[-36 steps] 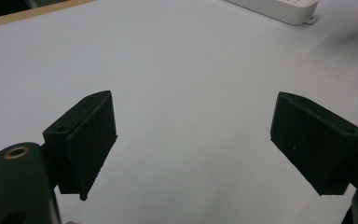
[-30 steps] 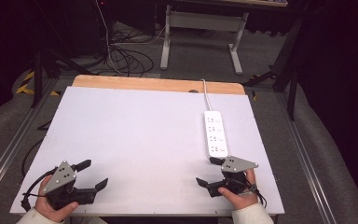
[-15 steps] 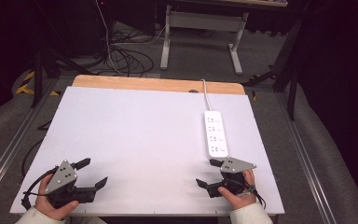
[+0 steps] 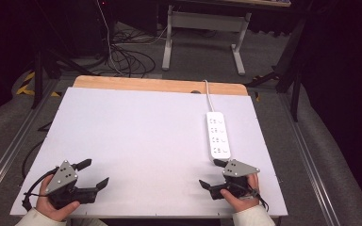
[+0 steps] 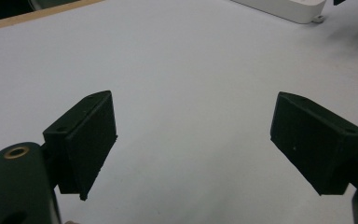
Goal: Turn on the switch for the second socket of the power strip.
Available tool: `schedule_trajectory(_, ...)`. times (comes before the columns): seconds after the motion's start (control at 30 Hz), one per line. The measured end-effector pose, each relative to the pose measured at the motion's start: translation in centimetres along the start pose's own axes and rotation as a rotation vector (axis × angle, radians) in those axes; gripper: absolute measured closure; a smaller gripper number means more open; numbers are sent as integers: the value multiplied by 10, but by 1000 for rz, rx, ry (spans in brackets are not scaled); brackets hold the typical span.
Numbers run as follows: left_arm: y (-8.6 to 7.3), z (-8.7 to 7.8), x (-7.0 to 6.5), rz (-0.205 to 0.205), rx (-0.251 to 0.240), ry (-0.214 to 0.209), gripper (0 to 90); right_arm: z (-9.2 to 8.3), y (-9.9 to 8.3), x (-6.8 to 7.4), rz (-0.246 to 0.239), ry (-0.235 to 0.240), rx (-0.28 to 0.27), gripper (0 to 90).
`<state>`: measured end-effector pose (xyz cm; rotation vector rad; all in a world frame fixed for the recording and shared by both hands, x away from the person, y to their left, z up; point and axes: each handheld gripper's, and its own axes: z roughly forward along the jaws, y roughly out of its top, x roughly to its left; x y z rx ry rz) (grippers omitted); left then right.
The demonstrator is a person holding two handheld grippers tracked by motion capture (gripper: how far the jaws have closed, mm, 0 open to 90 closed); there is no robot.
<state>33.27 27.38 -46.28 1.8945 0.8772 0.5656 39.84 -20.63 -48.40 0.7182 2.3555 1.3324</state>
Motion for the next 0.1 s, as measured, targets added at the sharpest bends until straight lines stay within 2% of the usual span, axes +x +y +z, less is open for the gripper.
schedule_trajectory(0.1, 0, 0, 0, 10, 5, 6, 151, -2, 0, 0, 4, -4, -10, 110)
